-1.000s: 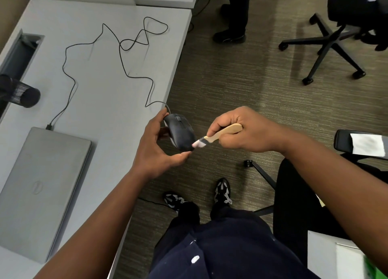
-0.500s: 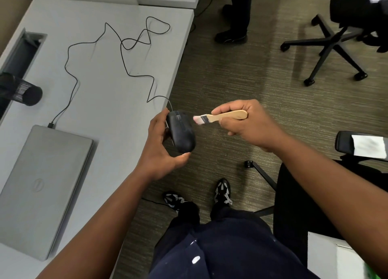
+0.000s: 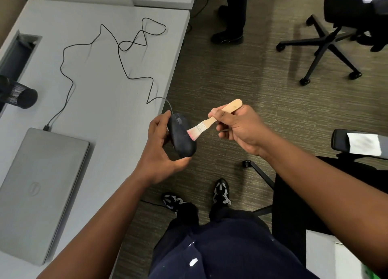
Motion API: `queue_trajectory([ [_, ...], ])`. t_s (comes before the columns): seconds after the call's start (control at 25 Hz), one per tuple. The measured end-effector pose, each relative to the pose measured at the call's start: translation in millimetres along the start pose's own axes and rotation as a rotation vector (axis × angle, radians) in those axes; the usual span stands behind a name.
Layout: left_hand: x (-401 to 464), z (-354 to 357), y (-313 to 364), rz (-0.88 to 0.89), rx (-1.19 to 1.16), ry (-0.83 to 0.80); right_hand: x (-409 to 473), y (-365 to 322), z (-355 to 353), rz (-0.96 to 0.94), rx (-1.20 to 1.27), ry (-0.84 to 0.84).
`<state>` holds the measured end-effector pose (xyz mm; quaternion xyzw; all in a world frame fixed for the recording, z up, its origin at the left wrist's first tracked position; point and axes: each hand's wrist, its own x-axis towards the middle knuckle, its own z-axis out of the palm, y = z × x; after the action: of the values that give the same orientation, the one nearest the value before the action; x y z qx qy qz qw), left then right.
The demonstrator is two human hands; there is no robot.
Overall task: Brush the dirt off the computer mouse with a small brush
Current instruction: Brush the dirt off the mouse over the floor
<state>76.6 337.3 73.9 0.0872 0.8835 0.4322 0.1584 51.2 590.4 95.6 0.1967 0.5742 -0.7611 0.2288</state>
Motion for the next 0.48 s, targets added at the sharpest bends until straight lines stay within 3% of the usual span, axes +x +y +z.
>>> queue_trajectory([
  [0.24, -2.1, -1.5, 1.3, 0.018, -0.015, -0.008, 1.2, 3.9, 0.6, -0.140, -0.179, 0.137],
  [0.48, 0.0, -1.1, 3.9, 0.015, -0.045, -0.036, -1.3, 9.8, 4.7, -0.172, -0.162, 0.051],
])
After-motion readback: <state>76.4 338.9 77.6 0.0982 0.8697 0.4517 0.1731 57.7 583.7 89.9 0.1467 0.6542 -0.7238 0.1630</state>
